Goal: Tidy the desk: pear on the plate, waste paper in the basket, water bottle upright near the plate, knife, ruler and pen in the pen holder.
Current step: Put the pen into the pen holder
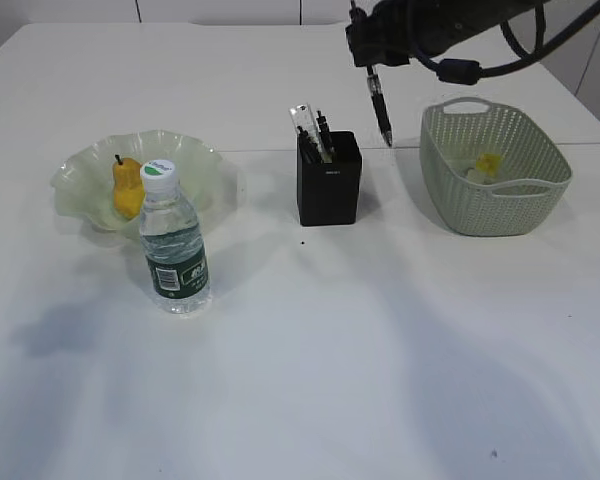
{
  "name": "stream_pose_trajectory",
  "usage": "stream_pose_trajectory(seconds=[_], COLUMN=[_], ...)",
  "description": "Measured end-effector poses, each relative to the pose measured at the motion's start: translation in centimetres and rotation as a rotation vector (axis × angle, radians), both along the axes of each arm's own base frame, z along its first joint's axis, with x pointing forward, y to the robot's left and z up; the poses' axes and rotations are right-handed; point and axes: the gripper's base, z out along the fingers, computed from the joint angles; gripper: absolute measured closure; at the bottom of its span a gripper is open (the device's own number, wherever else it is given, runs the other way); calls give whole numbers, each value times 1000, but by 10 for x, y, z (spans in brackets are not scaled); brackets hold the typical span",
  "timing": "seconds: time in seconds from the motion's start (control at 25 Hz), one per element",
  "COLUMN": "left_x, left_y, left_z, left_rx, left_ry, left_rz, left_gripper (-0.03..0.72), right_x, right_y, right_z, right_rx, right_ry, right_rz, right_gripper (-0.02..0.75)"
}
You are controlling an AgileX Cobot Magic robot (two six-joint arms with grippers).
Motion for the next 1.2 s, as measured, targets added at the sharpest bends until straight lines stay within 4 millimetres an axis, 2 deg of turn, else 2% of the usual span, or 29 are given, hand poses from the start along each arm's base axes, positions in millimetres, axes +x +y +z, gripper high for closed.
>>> stream_pose_trajectory(seconds=[0.12,0.44,0.72,1.2], left_x=[0,0,0,0], left_y=[0,0,0,0], left_z=[0,0,0,0], left_rx=[0,0,0,0], left_ry=[0,0,0,0], left_rz=[0,0,0,0], left_gripper=[222,222,222,222], right_x=[11,39,65,83], right_y=[5,17,27,32], right_z=[-1,-20,-53,-82], right_rx=[30,82,134,136], right_ry=[-35,-122,-157,-209], right_rz=[14,45,61,69], right_gripper=[592,591,591,591])
